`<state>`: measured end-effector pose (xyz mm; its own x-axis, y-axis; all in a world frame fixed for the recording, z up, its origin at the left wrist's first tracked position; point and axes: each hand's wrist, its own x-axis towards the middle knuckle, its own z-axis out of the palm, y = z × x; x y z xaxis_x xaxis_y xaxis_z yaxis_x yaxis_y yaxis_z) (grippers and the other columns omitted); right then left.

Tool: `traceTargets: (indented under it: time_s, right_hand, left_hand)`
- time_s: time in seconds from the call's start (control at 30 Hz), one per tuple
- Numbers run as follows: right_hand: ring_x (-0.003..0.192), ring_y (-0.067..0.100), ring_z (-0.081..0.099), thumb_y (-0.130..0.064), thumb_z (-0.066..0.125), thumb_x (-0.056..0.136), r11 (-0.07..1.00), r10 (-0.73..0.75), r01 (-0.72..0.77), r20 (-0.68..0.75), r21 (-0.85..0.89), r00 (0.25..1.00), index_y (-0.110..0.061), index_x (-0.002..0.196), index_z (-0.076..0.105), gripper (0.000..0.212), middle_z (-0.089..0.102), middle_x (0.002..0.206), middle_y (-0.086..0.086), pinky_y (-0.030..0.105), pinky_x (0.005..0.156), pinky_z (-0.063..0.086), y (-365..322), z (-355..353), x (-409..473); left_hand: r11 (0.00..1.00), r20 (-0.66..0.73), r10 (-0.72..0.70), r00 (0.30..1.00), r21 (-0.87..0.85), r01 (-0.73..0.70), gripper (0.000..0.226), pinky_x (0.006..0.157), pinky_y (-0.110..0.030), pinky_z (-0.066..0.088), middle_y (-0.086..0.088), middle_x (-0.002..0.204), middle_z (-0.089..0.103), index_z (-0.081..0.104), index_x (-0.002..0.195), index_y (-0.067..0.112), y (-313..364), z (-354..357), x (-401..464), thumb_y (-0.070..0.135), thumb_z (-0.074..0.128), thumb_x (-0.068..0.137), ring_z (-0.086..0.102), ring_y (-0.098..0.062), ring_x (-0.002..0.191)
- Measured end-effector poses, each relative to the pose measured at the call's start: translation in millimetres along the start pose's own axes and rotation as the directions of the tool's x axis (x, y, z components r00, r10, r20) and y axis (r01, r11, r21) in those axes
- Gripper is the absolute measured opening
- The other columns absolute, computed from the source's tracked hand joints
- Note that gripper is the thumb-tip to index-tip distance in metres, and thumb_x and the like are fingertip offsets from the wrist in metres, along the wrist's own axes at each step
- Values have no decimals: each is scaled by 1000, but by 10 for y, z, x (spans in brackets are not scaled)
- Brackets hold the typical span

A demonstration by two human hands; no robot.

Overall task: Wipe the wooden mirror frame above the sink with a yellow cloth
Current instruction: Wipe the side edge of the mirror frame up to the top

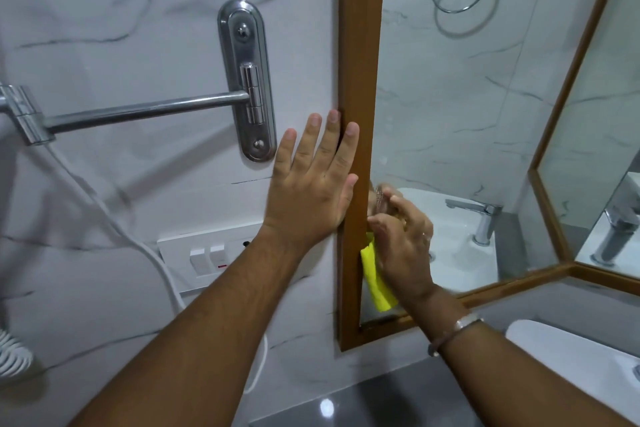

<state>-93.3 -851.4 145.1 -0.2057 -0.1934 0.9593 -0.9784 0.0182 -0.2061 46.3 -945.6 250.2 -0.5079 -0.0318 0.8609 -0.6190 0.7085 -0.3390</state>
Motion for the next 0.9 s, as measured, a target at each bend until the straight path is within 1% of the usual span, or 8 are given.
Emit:
traceTargets:
  time_s: [0.1,0.17,0.23,0.37,0.53,0.7,0.8,0.9]
  right_hand:
    - [125,24,40,-19,63,92,993,110,-113,-112,-23,988,-19,117,49,29,39,135,11,36,106,38,-42,106,-157]
    - [120,30,39,-28,62,91,983,175,-182,-169,-29,970,-15,117,45,33,38,131,14,21,111,22,-96,130,-148]
    - [112,31,40,-35,63,89,966,249,-258,-216,-10,944,-11,110,45,37,39,121,12,17,107,22,-128,145,-173]
    - [80,24,47,-40,63,87,930,365,-366,-131,11,922,-19,88,43,29,49,86,8,47,74,42,-107,126,-224]
    - [50,20,48,-36,62,89,929,364,-355,-86,103,928,-24,80,45,23,51,58,-2,36,45,42,-128,57,-215]
    - [68,18,47,-39,44,98,945,308,-302,-30,121,951,-18,85,50,26,54,74,5,30,65,43,-170,60,-461]
    - [103,27,51,-34,37,99,973,202,-207,58,98,978,-8,111,53,33,52,112,10,23,104,33,-159,55,-823]
    - [140,34,27,-35,32,101,988,149,-151,225,-5,963,-8,145,32,51,28,153,15,40,119,17,-120,113,-1258]
  left_hand:
    - [1000,-4,3,1000,11,-3,62,122,-49,3,-16,161,25,13,158,13,3,28,-3,43,26,105,18,-33,150]
    - [1000,-8,-7,1000,9,7,62,122,-49,4,-16,161,25,12,158,13,15,33,-2,43,26,105,18,-34,149]
    - [1000,-20,-1,1000,17,2,63,121,-50,5,-16,161,25,10,158,12,26,43,-16,42,28,105,19,-34,149]
    - [1000,-36,-2,999,22,2,63,122,-49,3,-16,161,25,10,158,13,26,61,-24,42,28,105,18,-34,149]
    - [1000,-36,-10,999,24,11,62,121,-48,1,-16,161,26,12,158,14,44,75,-17,41,28,105,19,-34,148]
    - [1000,-24,-23,999,9,23,62,122,-49,2,-15,161,26,12,158,15,48,70,-26,42,28,105,20,-34,149]
    - [1000,-30,-23,999,8,24,61,122,-48,1,-15,161,27,13,158,15,51,73,-28,41,28,104,20,-33,149]
    - [1000,-39,-28,999,6,29,61,122,-48,2,-14,161,27,13,158,16,47,81,-23,40,29,104,21,-33,149]
